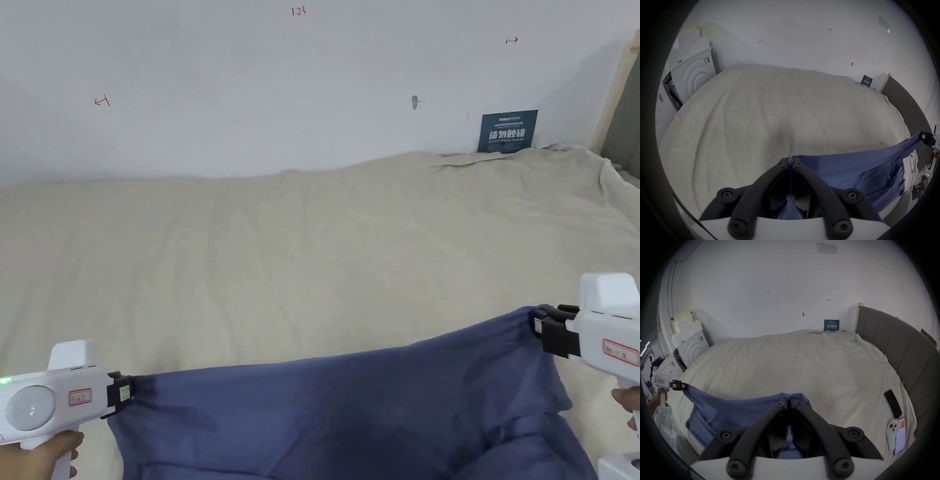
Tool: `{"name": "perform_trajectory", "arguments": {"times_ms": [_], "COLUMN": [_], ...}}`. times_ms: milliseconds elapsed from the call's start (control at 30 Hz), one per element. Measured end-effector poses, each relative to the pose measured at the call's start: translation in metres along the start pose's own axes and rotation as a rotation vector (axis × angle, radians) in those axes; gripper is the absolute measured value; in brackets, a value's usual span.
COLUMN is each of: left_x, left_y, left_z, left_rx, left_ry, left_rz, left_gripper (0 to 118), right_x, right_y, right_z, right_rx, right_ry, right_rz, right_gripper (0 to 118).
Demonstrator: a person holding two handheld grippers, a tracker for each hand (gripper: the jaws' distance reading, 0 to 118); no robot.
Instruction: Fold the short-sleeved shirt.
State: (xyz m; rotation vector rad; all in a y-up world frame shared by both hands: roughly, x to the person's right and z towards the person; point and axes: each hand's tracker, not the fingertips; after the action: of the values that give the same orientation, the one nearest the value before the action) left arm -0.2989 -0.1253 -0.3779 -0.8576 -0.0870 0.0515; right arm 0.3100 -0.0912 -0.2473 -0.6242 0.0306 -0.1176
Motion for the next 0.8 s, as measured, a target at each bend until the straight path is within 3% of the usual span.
{"name": "perform_trajectory", "arguments": {"times_ms": [367, 533, 633, 800], "left_x": [-0.003, -0.009, -0.016, -0.019], "left_y": [-0.081, -0.123, -0.140, -0.163], "left_z": [0.059, 0.062, 0.051, 0.034], "left_rx": [-0.039, -0.097, -0.130, -0.174], "left_ry": [0.001, -0.004, 0.000, 0.012], "left_rz": [-0.026, -0.010, -0.004, -0.016], "left_gripper": [2, 2, 2, 2], "right_x": [-0.023, -0.040, -0.042, -0.036], "right_y": [-0.087, -0.127, -0.153, -0.190], "right_z": [0.086, 0.103, 0.100, 0.086], "right_rx": [-0.004, -0.061, -0.122, -0.214], "right_ry": [-0.010, -0.021, -0.033, -0.088], "right_rz": [0.026, 0.000, -0.058, -0.088], "right_gripper": [1, 1, 1, 1]}}
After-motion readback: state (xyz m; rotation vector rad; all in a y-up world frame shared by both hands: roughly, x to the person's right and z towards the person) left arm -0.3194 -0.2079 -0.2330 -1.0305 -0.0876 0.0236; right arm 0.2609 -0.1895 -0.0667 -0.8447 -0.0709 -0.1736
